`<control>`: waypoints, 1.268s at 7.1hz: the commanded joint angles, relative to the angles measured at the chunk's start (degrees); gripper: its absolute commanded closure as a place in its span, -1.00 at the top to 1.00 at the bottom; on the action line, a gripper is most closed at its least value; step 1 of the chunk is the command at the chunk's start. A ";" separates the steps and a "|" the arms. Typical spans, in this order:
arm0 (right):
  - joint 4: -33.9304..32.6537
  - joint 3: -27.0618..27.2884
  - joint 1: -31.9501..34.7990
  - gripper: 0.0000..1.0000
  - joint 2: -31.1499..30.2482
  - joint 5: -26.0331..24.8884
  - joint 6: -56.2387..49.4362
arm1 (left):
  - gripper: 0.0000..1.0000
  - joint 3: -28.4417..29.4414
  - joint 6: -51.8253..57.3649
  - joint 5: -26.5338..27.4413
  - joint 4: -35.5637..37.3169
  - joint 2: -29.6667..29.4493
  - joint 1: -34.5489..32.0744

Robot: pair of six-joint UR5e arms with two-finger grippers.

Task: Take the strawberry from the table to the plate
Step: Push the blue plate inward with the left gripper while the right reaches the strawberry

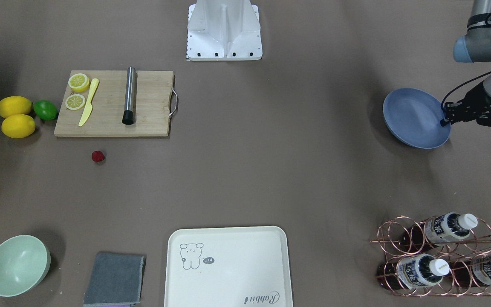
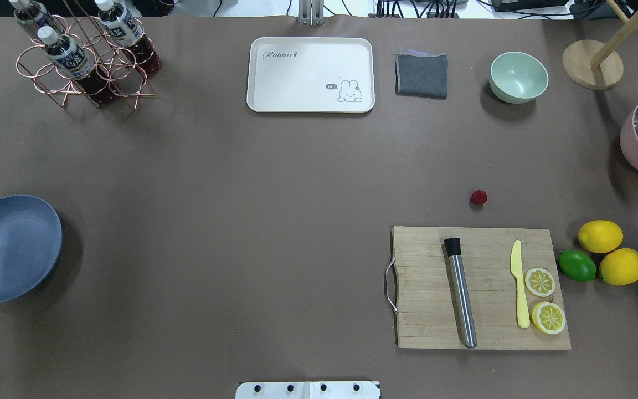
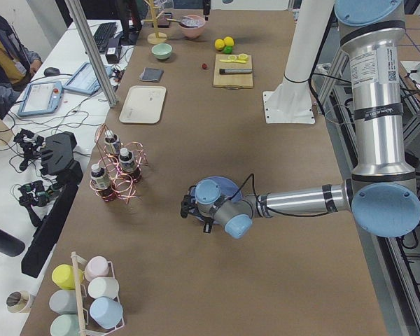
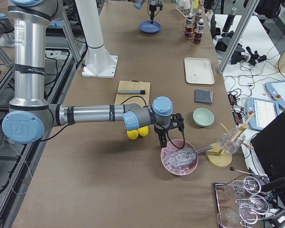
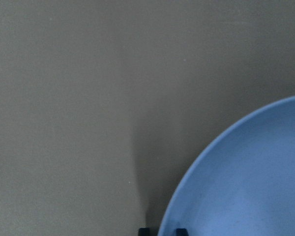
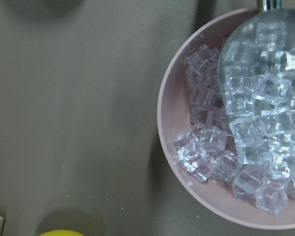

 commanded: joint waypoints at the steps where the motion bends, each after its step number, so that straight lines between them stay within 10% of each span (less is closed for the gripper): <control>1: -0.61 -0.41 -1.91 0.98 4.97 -0.12 5.56 | -1.00 -2.27 -4.76 -6.51 1.37 -2.78 -0.61; 4: 0.09 -0.68 -11.65 0.96 12.81 -0.90 24.26 | -1.00 -9.62 -29.49 -3.93 2.43 -9.66 6.19; 9: 4.38 0.47 -26.17 0.97 14.94 -9.60 38.54 | -1.00 -12.21 -56.91 19.43 18.29 -34.31 30.81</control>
